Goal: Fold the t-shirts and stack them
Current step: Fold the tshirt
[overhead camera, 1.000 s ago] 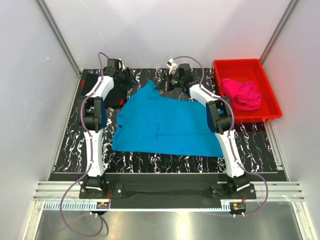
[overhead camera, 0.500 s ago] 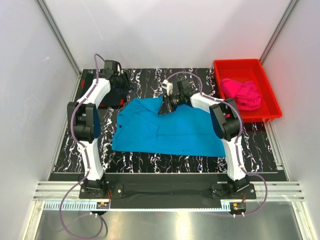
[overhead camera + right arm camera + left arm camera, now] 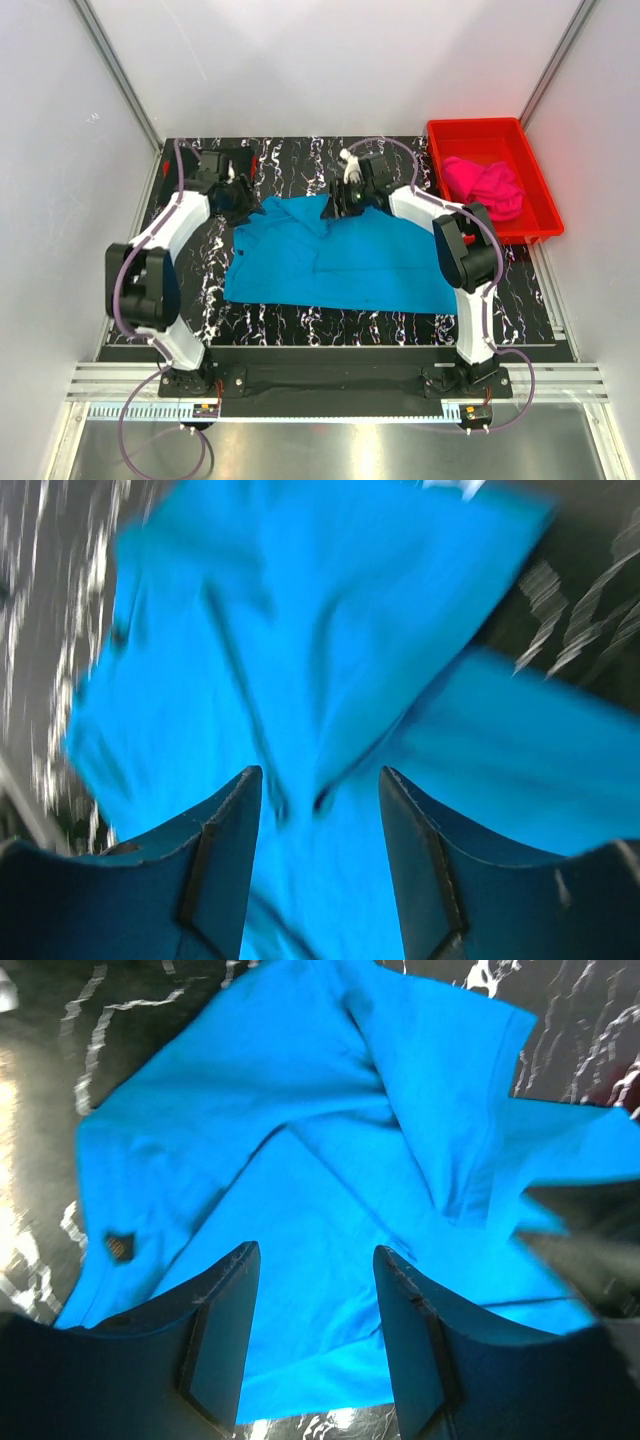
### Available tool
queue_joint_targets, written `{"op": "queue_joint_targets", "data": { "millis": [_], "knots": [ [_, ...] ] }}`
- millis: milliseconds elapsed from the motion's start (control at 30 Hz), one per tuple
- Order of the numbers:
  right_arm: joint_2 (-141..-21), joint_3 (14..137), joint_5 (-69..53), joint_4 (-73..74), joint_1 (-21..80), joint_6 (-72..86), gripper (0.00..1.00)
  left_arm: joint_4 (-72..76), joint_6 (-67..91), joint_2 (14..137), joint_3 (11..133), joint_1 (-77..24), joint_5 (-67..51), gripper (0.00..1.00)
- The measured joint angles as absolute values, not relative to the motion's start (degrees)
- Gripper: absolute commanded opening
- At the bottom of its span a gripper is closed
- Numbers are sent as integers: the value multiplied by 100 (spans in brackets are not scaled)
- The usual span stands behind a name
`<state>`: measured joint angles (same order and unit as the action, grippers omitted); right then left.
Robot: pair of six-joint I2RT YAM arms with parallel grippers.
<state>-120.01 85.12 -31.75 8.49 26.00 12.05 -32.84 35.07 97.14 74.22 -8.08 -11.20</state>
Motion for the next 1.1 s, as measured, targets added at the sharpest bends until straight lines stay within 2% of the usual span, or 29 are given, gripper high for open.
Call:
{"op": "queue_joint_targets", "data": {
  "millis": [200, 500, 833, 933, 967, 1033, 1100],
  "knots": [
    [-12591, 9821, -2010, 1076, 2604, 1946, 58, -3168, 3553, 8781, 6877, -607, -1068, 55],
    [-13782, 10875, -1459, 1535, 2609, 2067, 55, -3120, 3548, 8458, 6692, -582, -1168, 56],
    [-14162, 11520, -1015, 1640, 2766, 1564, 43, -3033, 3546, 8442, 6692, -576, -1269, 56],
    [-14226, 11622, -987, 1688, 2856, 1435, 29, -3020, 3546, 8442, 6692, -576, -1299, 56],
    [-14237, 11638, -982, 1691, 2884, 1393, 17, -3020, 3546, 8442, 6692, -576, -1306, 56],
    [-14239, 11649, -967, 1750, 2926, 1323, 3, -3020, 3546, 8442, 6692, -567, -1304, 56],
    [-14239, 11655, -976, 1809, 2952, 1280, 0, -3024, 3544, 8442, 6692, -545, -1295, 56]
  ]
}}
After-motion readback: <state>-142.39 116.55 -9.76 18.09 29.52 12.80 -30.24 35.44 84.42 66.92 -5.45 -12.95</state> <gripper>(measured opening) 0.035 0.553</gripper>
